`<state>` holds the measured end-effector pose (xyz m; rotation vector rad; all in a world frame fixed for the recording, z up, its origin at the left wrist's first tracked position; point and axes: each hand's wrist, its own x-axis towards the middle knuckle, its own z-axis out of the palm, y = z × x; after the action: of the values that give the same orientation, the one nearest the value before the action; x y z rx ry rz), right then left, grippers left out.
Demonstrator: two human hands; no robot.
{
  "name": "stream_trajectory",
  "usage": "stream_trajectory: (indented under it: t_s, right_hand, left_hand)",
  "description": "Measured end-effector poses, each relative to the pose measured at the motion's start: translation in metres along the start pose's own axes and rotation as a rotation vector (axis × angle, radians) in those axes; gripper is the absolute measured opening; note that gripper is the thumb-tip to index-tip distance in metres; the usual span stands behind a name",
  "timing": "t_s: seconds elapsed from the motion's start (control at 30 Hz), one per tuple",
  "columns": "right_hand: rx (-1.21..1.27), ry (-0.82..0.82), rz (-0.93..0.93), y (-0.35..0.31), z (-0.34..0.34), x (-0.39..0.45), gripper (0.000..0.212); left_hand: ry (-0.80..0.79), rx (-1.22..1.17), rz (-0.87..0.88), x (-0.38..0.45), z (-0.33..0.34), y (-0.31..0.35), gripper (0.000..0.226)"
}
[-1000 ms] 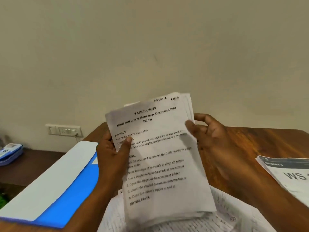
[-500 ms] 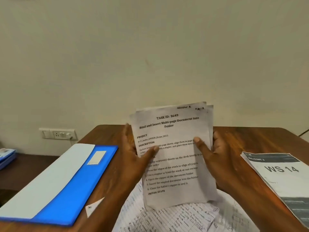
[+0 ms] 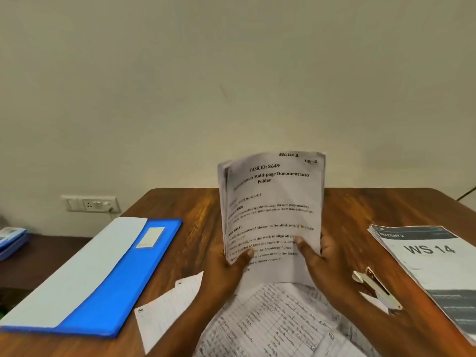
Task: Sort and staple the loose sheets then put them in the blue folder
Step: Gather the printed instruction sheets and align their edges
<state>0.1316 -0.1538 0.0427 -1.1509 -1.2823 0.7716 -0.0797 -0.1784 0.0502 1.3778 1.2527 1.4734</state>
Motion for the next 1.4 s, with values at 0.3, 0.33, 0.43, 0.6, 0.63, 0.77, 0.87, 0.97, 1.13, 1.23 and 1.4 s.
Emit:
stream_trajectory:
  t_s: [0.3, 0.33, 0.43, 0.6, 0.63, 0.77, 0.87, 0.97, 1.13, 1.23, 1.4]
  right_hand:
    - [0.002, -0.147, 0.081, -0.008, 0.002, 0.016, 0.014]
    - [0.021, -0.15, 0.088, -0.012, 0.001, 0.02, 0.013]
    - [0.132, -0.23, 0.144, -0.032, -0.011, 0.038, 0.013]
    - [0.33, -0.329, 0.249, -0.036, -0.031, 0.067, 0.031]
    - [0.359, -0.302, 0.254, -0.03, -0.032, 0.07, 0.033]
    - [0.464, -0.167, 0.297, 0.004, -0.033, 0.077, 0.037]
    - [0.478, -0.087, 0.333, 0.029, -0.03, 0.077, 0.037]
    - [0.495, -0.028, 0.339, 0.039, -0.026, 0.075, 0.037]
    - [0.533, 0.065, 0.291, 0.052, -0.02, 0.072, 0.04]
    - [0.517, 0.101, 0.269, 0.055, -0.015, 0.068, 0.039]
    - [0.484, 0.127, 0.233, 0.055, -0.012, 0.065, 0.039]
  left_hand:
    - [-0.172, -0.024, -0.152, 0.016, -0.007, 0.001, 0.018]
    - [-0.234, -0.057, -0.172, 0.02, -0.011, 0.004, 0.021]
    - [-0.356, -0.172, -0.241, 0.031, -0.017, 0.016, 0.031]
    - [-0.428, -0.282, -0.279, 0.042, -0.014, 0.027, 0.039]
    - [-0.435, -0.284, -0.277, 0.042, -0.014, 0.025, 0.039]
    - [-0.385, -0.266, -0.281, 0.042, -0.017, 0.007, 0.034]
    - [-0.332, -0.253, -0.284, 0.043, -0.019, -0.005, 0.035]
    - [-0.297, -0.248, -0.227, 0.039, -0.016, -0.01, 0.052]
    - [-0.115, -0.122, -0.093, 0.029, 0.001, -0.011, 0.062]
    - [0.018, -0.055, -0.024, 0.023, 0.012, -0.016, 0.055]
    - [0.123, 0.018, 0.056, 0.019, 0.023, -0.019, 0.047]
